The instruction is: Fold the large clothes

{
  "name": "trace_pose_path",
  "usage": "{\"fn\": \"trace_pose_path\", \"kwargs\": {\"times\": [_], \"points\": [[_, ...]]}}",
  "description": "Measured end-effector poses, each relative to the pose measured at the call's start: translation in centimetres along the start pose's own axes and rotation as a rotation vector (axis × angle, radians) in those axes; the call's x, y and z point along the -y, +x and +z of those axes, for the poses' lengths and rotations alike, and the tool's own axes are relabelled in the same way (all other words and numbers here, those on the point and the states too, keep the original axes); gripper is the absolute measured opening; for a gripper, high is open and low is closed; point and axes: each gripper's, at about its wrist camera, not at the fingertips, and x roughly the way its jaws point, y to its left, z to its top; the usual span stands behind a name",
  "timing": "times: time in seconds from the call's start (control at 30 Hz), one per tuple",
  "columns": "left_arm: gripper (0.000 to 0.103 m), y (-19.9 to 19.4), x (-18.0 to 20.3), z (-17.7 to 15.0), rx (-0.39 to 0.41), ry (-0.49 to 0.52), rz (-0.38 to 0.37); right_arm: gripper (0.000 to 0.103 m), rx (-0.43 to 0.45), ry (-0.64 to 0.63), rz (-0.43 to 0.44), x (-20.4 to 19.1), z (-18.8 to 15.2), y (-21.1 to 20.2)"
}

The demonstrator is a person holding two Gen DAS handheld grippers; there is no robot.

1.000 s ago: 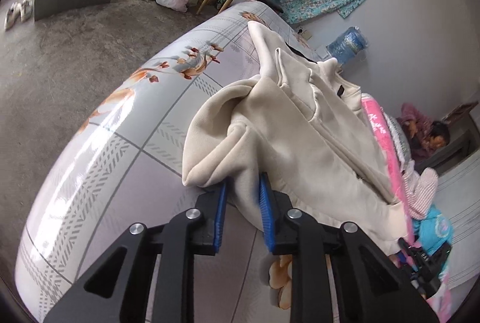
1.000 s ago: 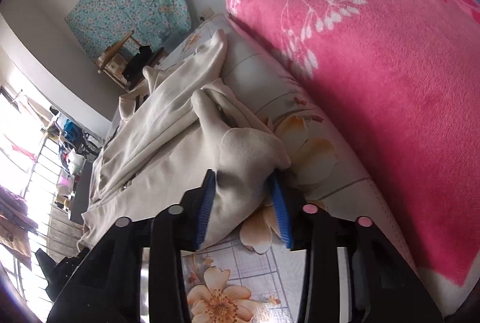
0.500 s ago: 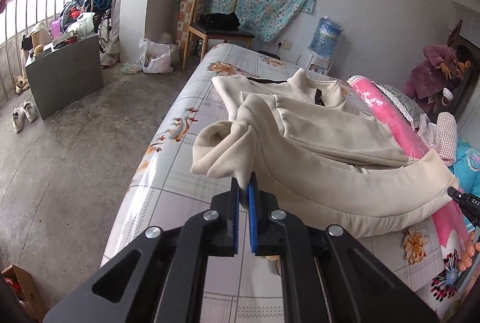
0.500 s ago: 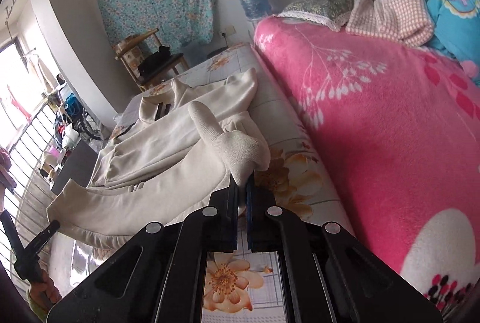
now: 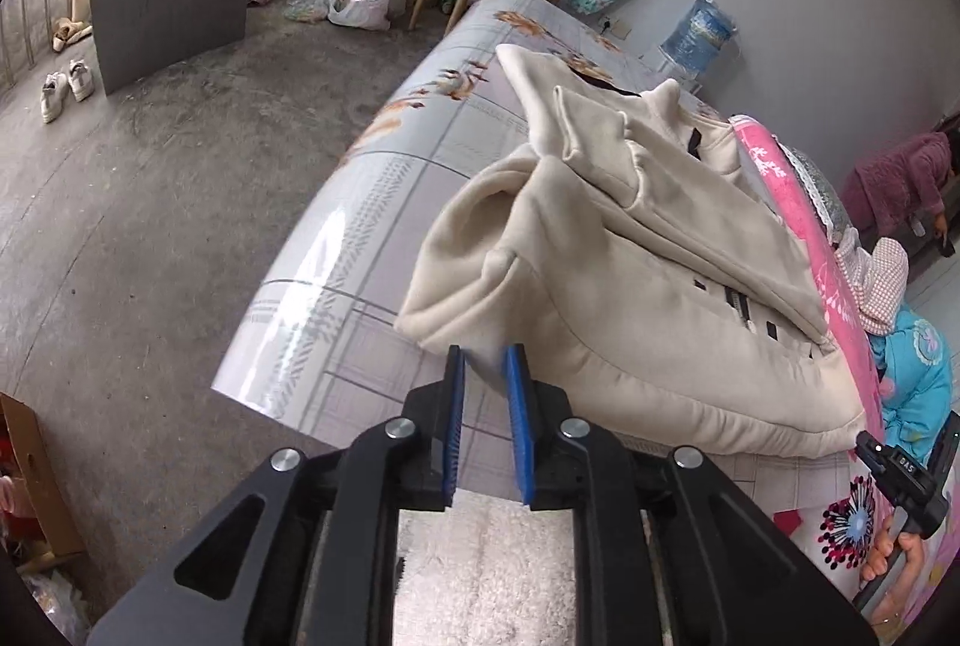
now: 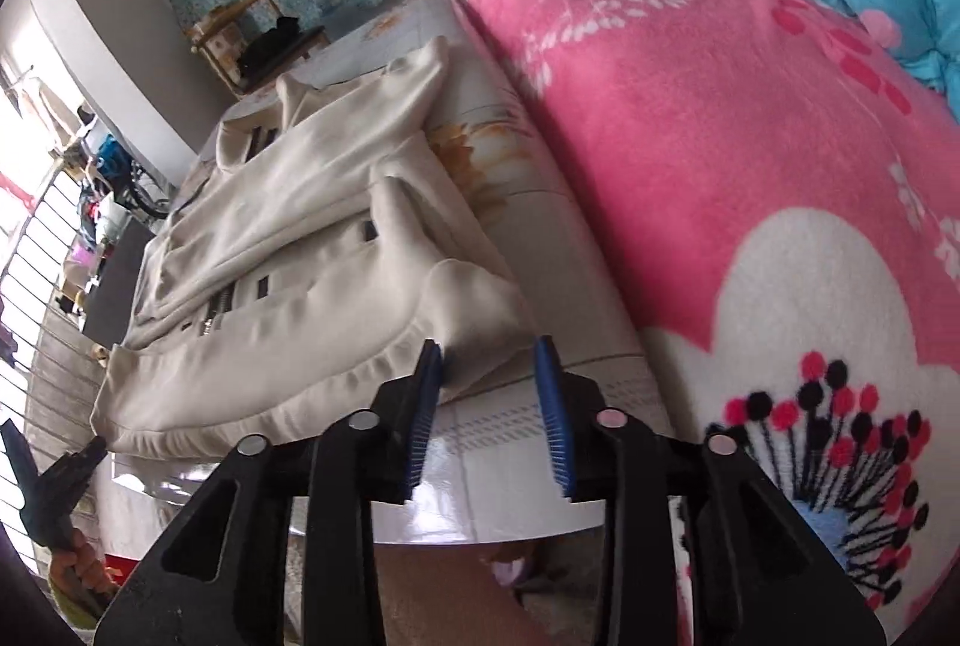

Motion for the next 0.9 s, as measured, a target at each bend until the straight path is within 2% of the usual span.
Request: {"fn": "trace_pose_path", "kwargs": {"times": [0.03,0.07,0.1,0.2,0.33,0.4,0.5,0.57,0.7,0.8,0.9], "points": [[0.019,-0.8,-0.1,0.1,0.025,0.005,0.009,0.052,0.026,0.001,-0.012,0.3,0.1,-0.8],[0.026,-1.6,-0.2,0.2,0.054,0.004,0.015,0.058,0.058,-0.002,-0.020,0.6,0.2,-1.7],[0.033,-2.3,-0.4,0.4,0.082,0.003,0.024,0.060,0.085,-0.008,-0.030,0.8,0.4,-2.5],[0.037,-3.5,-0.1,1.4,0.123,0.028,0.065,0.067,0.126,-0.026,-0.054,1.0,1.2,-3.7],[0.050,-3.4,2.9,3.2,0.123,0.114,0.106,0.077,0.127,-0.064,-0.013,-0.8,2.9,-3.2],[0.063,-2.8,5.4,4.3,0.111,0.177,0.117,0.082,0.129,-0.107,0.022,-2.7,3.6,-3.0],[0.074,-1.1,9.5,6.2,0.086,0.291,0.117,0.087,0.117,-0.206,0.064,-6.5,5.0,-1.9],[0.078,0.3,12.3,7.4,0.075,0.368,0.110,0.090,0.113,-0.283,0.068,-9.3,6.0,-1.0],[0.080,3.8,17.1,10.2,0.053,0.488,0.080,0.093,0.124,-0.409,0.046,-14.1,8.5,0.7],[0.081,6.6,19.4,13.2,0.019,0.507,0.045,0.094,0.131,-0.469,0.065,-16.9,10.9,1.7],[0.081,9.7,20.8,16.8,-0.005,0.474,0.022,0.095,0.118,-0.490,0.109,-19.0,14.2,3.3]]}}
